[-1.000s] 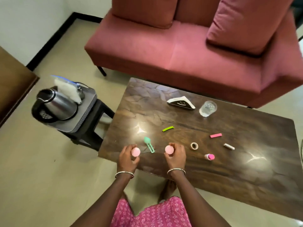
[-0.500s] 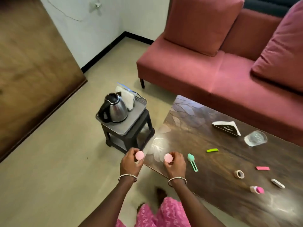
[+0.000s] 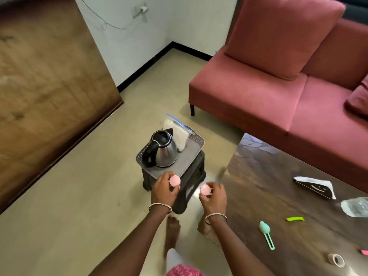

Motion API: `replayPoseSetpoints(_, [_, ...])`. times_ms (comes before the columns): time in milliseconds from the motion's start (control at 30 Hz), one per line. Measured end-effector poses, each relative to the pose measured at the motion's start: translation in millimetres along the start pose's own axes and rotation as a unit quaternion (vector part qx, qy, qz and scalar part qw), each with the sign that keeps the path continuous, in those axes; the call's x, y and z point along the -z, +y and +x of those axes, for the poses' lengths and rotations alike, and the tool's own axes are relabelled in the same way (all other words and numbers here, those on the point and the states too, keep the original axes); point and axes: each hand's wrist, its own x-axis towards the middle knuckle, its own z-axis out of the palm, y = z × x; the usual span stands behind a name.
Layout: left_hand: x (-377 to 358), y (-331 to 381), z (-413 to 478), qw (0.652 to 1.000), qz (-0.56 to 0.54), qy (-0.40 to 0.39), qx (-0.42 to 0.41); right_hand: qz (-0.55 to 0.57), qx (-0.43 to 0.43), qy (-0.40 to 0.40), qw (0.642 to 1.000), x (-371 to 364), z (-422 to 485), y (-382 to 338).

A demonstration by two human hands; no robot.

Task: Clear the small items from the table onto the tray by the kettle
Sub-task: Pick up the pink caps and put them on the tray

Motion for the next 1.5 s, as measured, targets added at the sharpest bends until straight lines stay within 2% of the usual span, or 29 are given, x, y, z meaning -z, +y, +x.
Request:
replayPoseSetpoints(233, [-42,13,106,0.993,0.046,-0.101,-0.048,-0.007,-0.032,0.03,0.999,-47,91,-15])
replayPoseSetpoints(467, [-95,12,192,0.986,0.089,-0.128,-0.053,0.002,-0.036,0.048,0.998,-88,178,-17])
replayPoseSetpoints(700, [-150,-1,256,0.975,0.135,-0.169,-0.051,-0.09,-0.011,0.025,0.996,-115,246,-8])
replayPoseSetpoints(900, [-187,-15,278,0.961,0.221,-0.161,-0.038,-0.193,0.034,0.038,0.98,-132,278,8])
replayPoseSetpoints(967, [-198,-19,282,0.96,0.235,-0.153,-0.026,-0.206,0.028,0.039,0.977,-137,284,13])
replayPoseSetpoints(1133, [-216,-20,293,0.952,0.264,-0.153,-0.006,-0.228,0.013,-0.017,0.973,-152,299,19])
replayPoseSetpoints(1500, [-236,-30,298,0.942,0.299,-0.149,-0.018,-0.271,-0.023,-0.03,0.962,-168,318,18])
